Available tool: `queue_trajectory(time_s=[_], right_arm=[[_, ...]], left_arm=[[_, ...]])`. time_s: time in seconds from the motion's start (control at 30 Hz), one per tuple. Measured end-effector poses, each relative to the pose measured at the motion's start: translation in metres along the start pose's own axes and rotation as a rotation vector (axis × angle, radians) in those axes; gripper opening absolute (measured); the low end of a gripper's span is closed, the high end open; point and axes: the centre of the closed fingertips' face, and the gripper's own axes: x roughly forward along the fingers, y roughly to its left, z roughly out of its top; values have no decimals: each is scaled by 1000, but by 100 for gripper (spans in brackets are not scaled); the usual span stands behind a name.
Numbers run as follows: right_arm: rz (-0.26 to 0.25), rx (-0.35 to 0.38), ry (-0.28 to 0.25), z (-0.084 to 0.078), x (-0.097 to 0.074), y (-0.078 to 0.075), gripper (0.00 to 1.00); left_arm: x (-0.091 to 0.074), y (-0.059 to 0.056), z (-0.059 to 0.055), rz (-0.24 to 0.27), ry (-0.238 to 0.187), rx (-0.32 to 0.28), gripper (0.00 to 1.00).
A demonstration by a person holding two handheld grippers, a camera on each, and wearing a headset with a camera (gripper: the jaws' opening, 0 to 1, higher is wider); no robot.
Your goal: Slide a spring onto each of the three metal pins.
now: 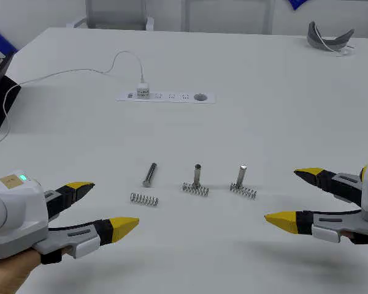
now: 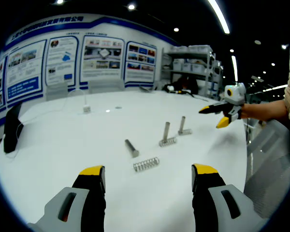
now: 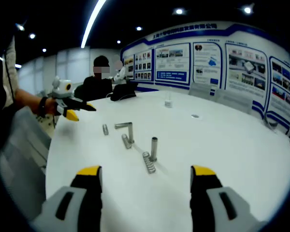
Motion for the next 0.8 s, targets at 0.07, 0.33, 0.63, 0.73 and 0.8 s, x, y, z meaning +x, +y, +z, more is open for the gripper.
queue_trajectory(time_s=[0.07,0.33,0.63,0.73,0.8], right_arm=[[0,2,-1,0,0,0,76],[6,2,4,-1,1,2,76],[4,5,10,-2,2,2,76],[4,8,11,-2,2,2,76],[2,8,13,-2,2,2,76]], left_arm=[[-1,0,-2,0,3,-2,74],[-3,2,-4,9,0,-14,73],[-1,2,-1,7,-3,-17,72],[1,5,3,9,-3,-15,70],[3,7,5,8,-2,-11,68]])
